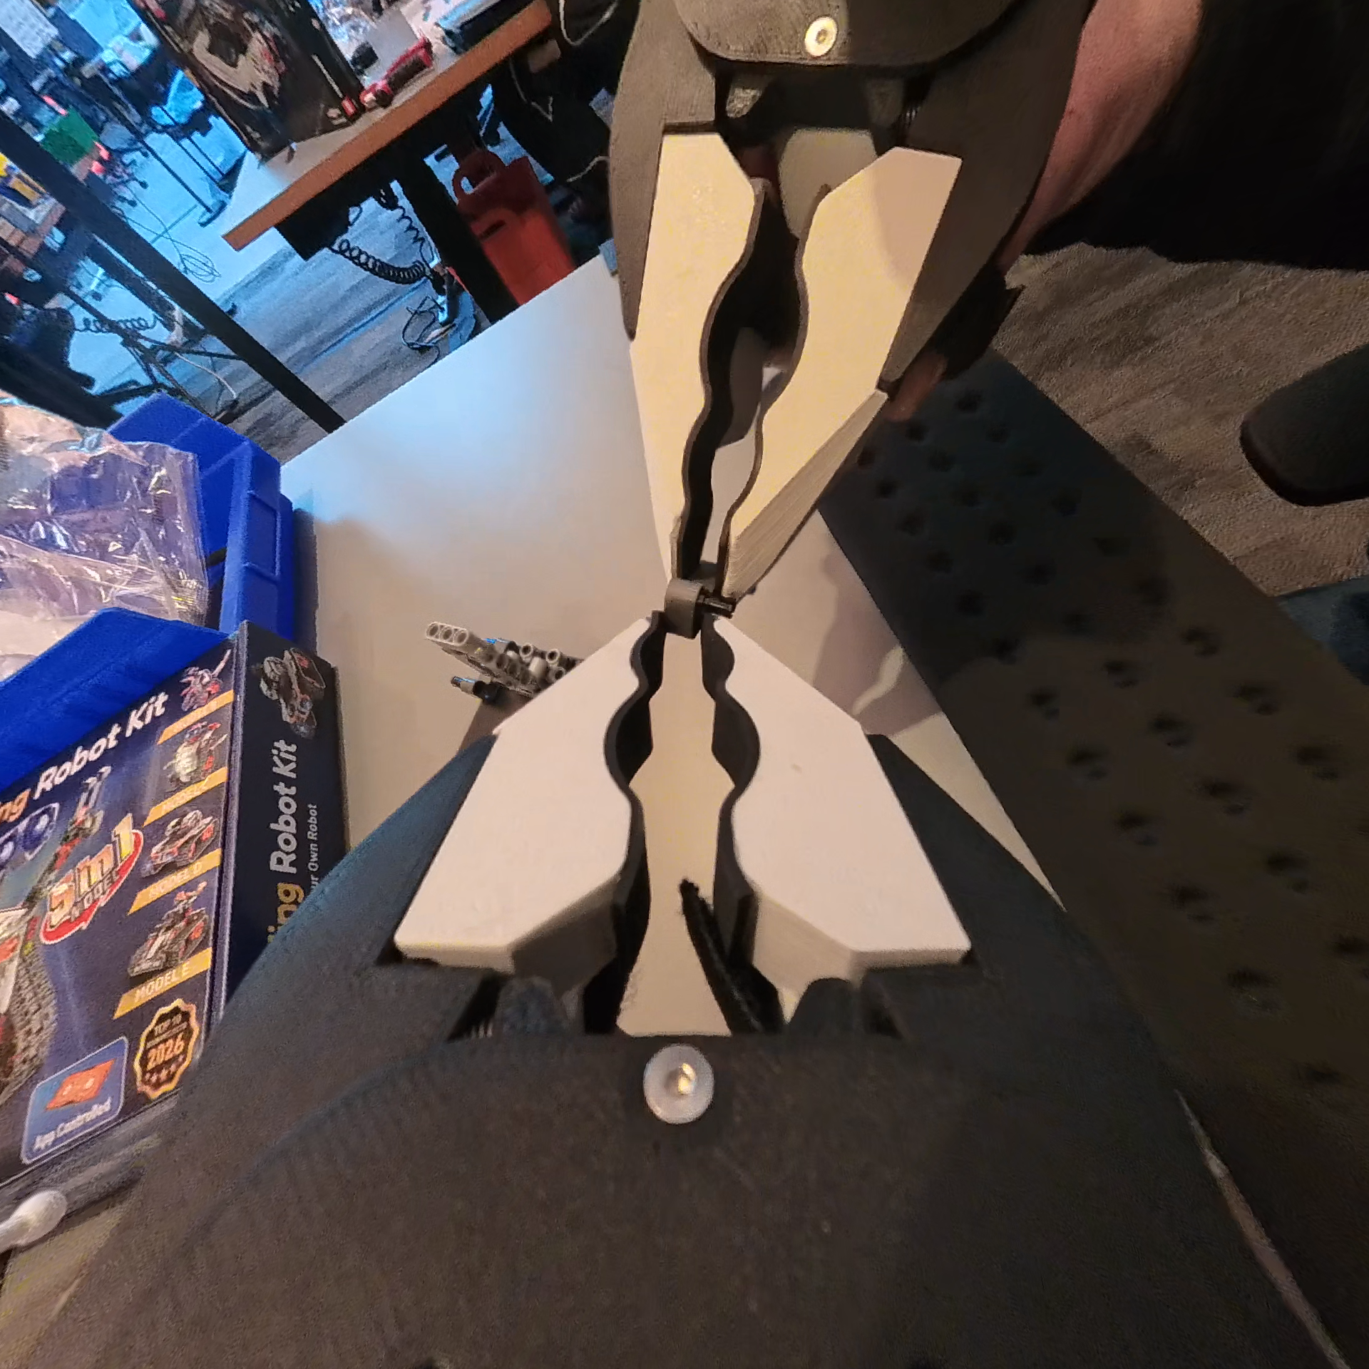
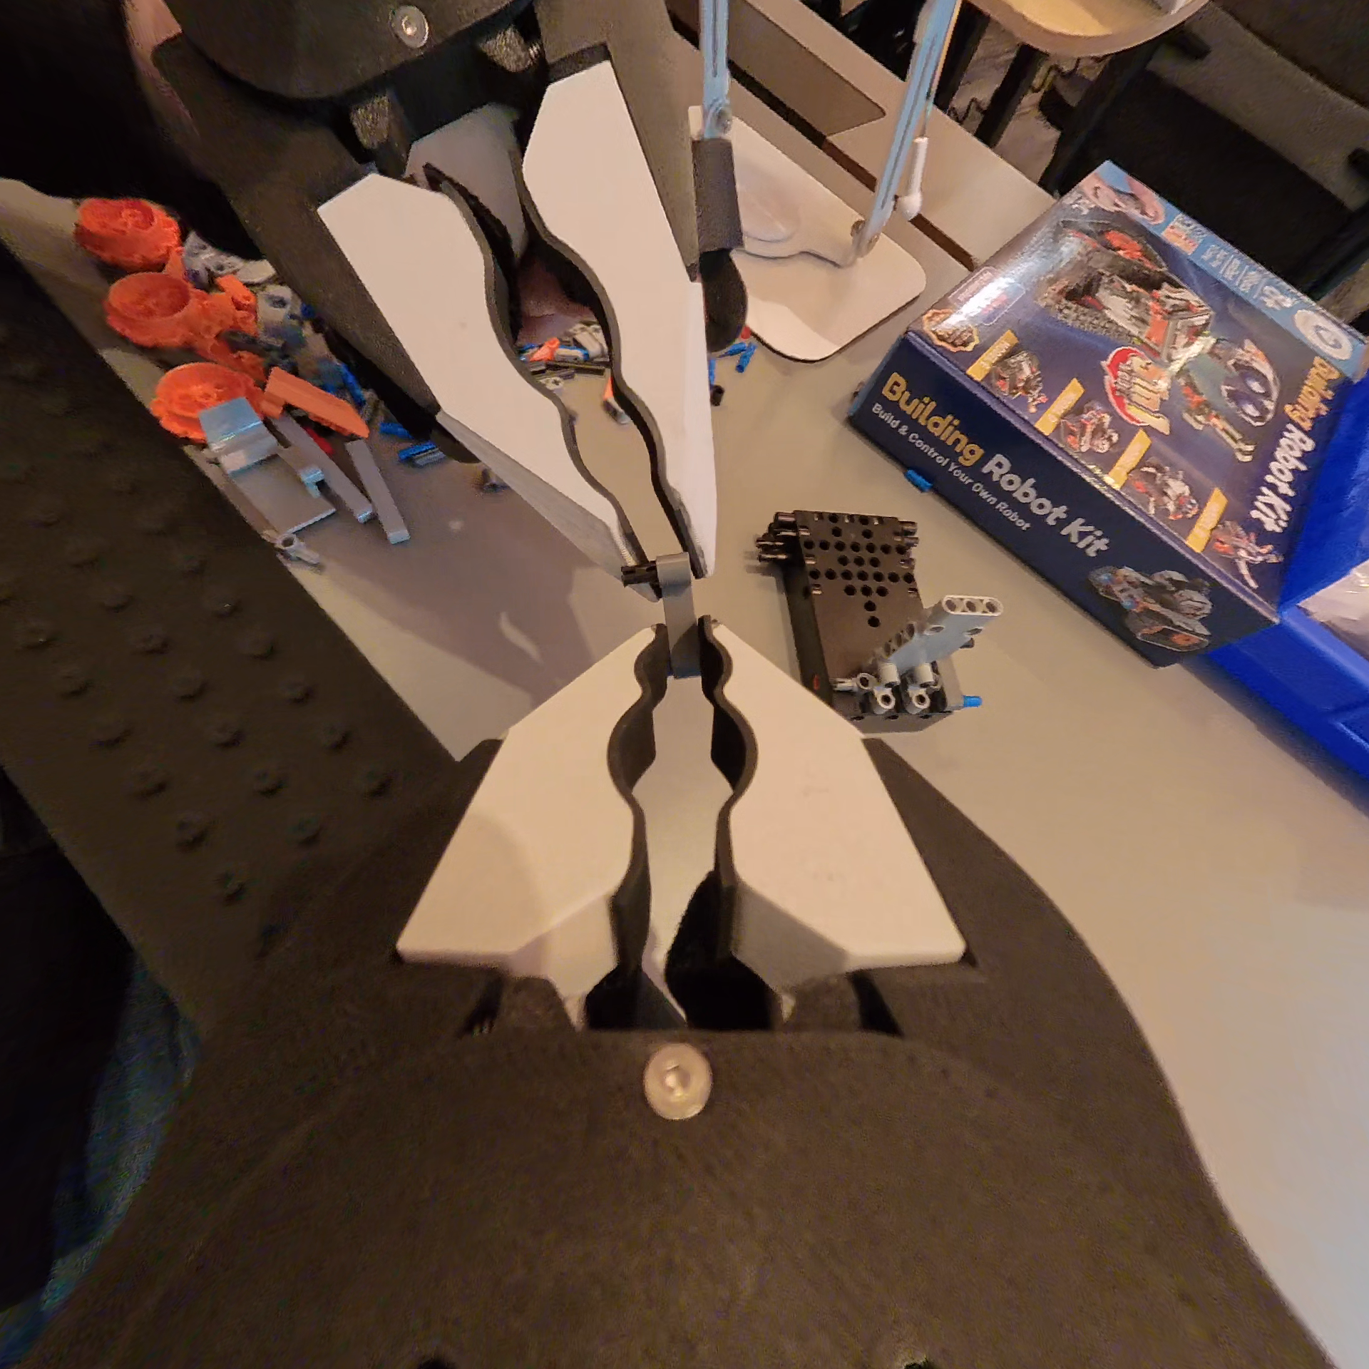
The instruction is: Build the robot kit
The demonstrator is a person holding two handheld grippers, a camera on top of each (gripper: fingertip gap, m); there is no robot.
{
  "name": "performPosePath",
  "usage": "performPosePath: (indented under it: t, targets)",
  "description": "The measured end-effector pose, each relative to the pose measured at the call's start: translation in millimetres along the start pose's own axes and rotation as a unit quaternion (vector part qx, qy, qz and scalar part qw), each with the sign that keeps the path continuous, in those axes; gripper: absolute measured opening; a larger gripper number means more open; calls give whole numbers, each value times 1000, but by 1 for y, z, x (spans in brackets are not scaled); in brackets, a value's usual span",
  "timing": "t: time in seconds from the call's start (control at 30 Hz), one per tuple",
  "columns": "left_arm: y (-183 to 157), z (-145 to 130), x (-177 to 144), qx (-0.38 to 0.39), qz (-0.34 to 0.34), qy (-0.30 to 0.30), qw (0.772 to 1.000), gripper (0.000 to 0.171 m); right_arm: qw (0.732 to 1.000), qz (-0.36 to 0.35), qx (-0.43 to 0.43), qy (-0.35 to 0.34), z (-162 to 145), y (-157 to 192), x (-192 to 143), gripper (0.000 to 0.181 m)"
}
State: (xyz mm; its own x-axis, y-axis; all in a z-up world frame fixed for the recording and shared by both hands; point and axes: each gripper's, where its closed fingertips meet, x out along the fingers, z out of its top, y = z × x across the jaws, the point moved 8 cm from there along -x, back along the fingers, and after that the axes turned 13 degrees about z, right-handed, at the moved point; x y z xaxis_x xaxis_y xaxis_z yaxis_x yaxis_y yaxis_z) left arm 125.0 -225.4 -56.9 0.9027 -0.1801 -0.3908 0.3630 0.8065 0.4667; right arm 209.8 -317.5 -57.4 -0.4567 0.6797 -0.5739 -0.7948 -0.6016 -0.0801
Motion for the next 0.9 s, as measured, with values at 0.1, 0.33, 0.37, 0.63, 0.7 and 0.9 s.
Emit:
performPosePath:
  t: [0.1, 0.33, 0.37, 0.63, 0.7, 0.9]
  targets:
    - [7, -2, 2, -19, 7, -18, 1000, 6, 999, -10, 19, -26, 0, -7, -4, 11]
    - [20, -10, 7, -83, -7, -54, 995, 6, 994, -21, 69, -86, -14, -18, -15, 23]
    - [22, -9, 7, -93, -2, -62, 994, 6, 992, -21, 82, -95, -15, -19, -17, 23]
    - [21, -3, 18, -79, 64, -53, 993, 6, 972, -62, 169, -154, -20, -26, -13, 10]
    - [21, -4, 22, -81, 83, -46, 992, 6, 968, -64, 183, -159, -22, -28, -11, 4]
    - [19, -3, 27, -76, 125, -40, 988, 5, 953, -65, 221, -199, -24, -35, -11, 8]
